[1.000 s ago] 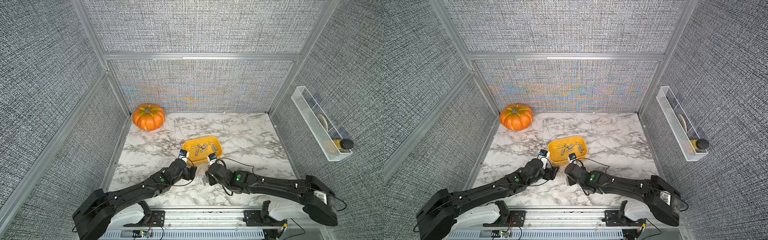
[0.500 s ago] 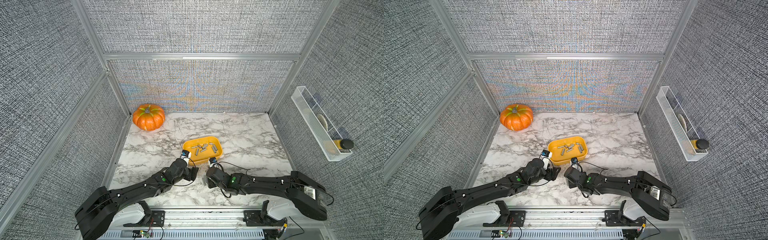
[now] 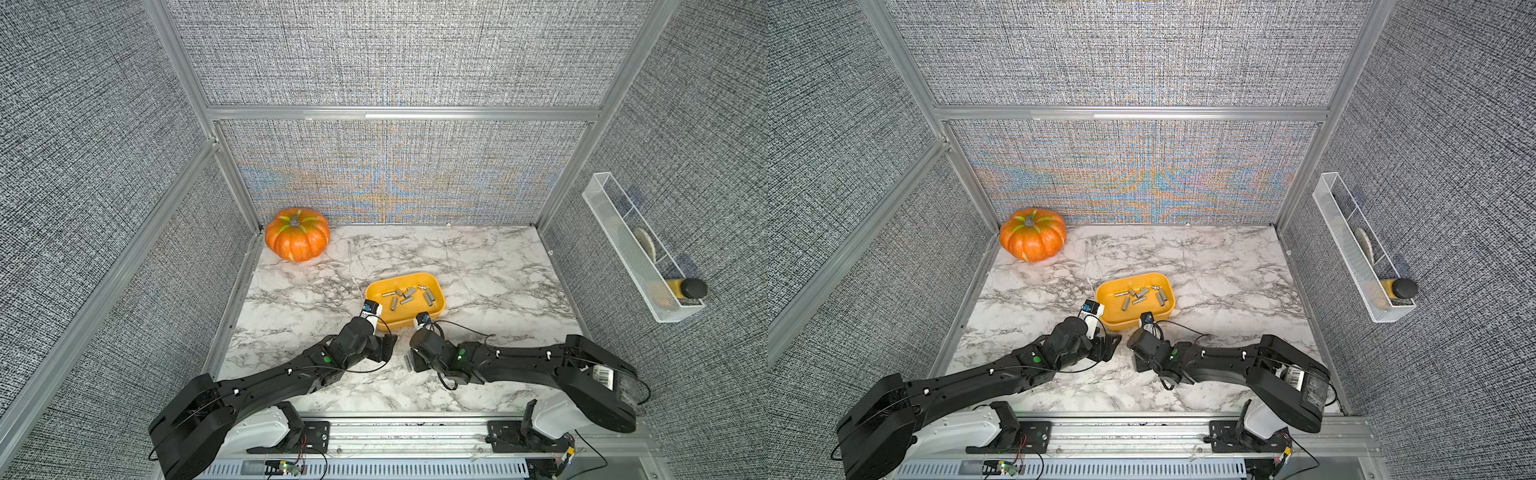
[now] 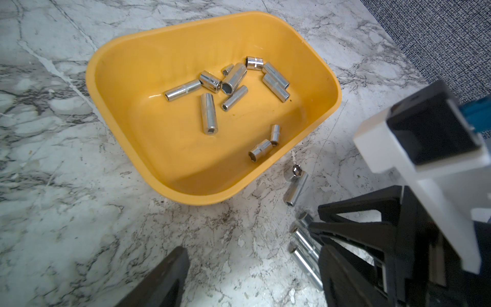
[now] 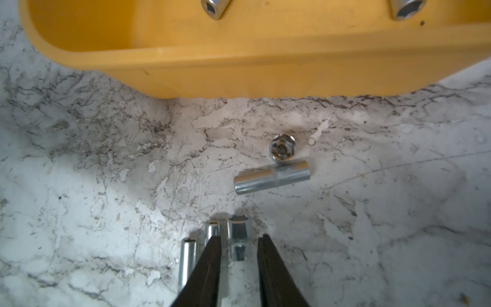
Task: Put the socket on the desktop into the storage box
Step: Pick up the socket head from the center of the board, then place the socket head in the storage box.
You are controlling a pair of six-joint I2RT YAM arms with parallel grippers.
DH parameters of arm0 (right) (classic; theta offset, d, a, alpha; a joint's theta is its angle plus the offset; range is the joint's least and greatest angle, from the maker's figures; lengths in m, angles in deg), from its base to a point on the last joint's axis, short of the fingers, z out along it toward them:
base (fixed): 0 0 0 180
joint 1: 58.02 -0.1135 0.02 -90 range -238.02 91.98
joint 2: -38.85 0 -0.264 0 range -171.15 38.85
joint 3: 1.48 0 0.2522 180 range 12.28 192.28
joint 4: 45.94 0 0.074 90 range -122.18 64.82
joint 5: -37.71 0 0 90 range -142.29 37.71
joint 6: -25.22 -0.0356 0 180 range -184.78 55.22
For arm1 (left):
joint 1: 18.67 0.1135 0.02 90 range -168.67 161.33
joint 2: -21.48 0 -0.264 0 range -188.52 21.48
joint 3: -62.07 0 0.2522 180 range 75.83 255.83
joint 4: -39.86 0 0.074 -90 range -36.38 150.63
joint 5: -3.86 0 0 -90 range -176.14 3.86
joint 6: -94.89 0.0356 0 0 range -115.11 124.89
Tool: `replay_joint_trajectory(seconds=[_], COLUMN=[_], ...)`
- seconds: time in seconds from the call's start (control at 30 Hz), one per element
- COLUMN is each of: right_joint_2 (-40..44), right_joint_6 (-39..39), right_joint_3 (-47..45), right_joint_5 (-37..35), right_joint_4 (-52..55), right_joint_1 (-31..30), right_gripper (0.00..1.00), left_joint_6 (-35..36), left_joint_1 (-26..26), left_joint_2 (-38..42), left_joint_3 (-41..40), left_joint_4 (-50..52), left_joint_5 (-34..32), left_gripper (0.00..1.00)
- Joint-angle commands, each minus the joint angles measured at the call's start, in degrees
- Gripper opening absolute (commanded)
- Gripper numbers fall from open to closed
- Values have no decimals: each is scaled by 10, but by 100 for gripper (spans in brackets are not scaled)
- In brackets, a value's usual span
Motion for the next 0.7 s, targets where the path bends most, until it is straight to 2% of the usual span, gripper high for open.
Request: replay_joint_trajectory(seconds=[0.0,0.67], right_joint_2=[-5,-35], right_joint_6=[3,10], right_joint_3=[4,17], right_joint_5=[0,1], right_joint_4=[-6,-1], right_joint_1=[1,3], right_gripper=[30,25], left_joint_6=[4,6], left_joint_1=[-1,-1], left_joint_2=[1,6], left_joint_3=[-1,-2], left_joint_4=[-9,-5], left_joint_5=[3,0], left_gripper=[82,82])
